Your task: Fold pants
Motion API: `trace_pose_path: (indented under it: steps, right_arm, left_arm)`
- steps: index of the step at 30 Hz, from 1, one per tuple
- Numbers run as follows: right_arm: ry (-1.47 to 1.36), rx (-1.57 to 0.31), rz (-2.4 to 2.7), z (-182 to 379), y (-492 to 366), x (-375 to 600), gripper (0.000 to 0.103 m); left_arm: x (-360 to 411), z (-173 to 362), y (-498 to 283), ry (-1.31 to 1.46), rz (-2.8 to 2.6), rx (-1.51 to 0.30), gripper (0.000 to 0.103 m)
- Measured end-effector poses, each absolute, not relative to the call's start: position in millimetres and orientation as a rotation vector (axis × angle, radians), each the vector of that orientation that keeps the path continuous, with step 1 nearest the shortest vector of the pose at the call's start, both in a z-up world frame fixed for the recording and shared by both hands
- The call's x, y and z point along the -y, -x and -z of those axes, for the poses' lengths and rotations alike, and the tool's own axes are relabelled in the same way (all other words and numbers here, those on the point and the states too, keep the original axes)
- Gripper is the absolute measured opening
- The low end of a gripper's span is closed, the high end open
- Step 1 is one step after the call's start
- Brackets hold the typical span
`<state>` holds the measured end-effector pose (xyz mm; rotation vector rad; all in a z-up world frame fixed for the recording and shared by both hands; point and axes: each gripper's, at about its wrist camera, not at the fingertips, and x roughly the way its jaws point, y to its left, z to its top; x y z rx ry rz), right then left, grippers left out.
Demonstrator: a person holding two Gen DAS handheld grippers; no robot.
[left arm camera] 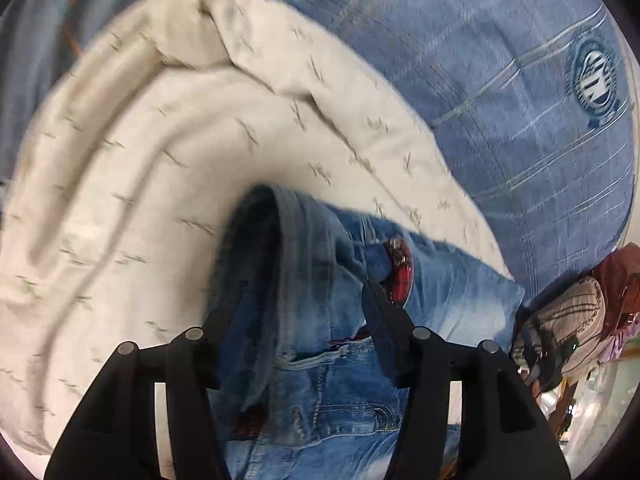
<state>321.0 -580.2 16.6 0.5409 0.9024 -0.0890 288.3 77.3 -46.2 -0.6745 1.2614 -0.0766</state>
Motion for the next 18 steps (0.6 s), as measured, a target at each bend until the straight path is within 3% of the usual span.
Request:
trace_pose_path:
  steps: [3, 5, 6, 8, 9, 10, 11, 12, 18]
  right_arm:
    - [-0.504, -0.919, 0.087, -14, -348, 570, 0.066]
    - [-0.495, -0.938, 0.080, -6, -364, 565, 0.070]
    - [-0.496, -0.954, 0.069, 0, -372, 561, 0.071]
    - [-0.449, -0.987, 0.073, 11, -384, 549, 0.069]
    - [-0.371, -1.004, 0.072, 14, -388, 537, 0.045]
    - [-0.328, -1.017, 0.069, 15, -388, 529, 0.002]
    - [-0.304, -1.013, 0.068, 14, -385, 522, 0.004]
    - [-0.283, -0.991, 0.083, 9, -381, 518, 0.003]
    - [-0.312, -0.836, 0.070, -57, -319, 516, 0.003]
  left_arm:
    - [-81, 53, -295, 0.747, 0.091, -1.274, 0.055]
    - [-85, 57, -303, 0.801, 0.096, -1.261, 0.062]
    - [-85, 59, -307, 0.816, 0.098, -1.261, 0.070]
    - [-79, 69, -320, 0.828, 0.113, -1.280, 0.072]
    - [-71, 75, -327, 0.827, 0.122, -1.303, 0.067]
    - [-65, 79, -331, 0.813, 0.126, -1.326, 0.042]
    - [-59, 80, -333, 0.766, 0.102, -1.337, 0.026]
    - [-55, 80, -335, 0.729, 0.087, -1.336, 0.016]
    - [-53, 27, -306, 0.658, 0.108, -1.213, 0.014]
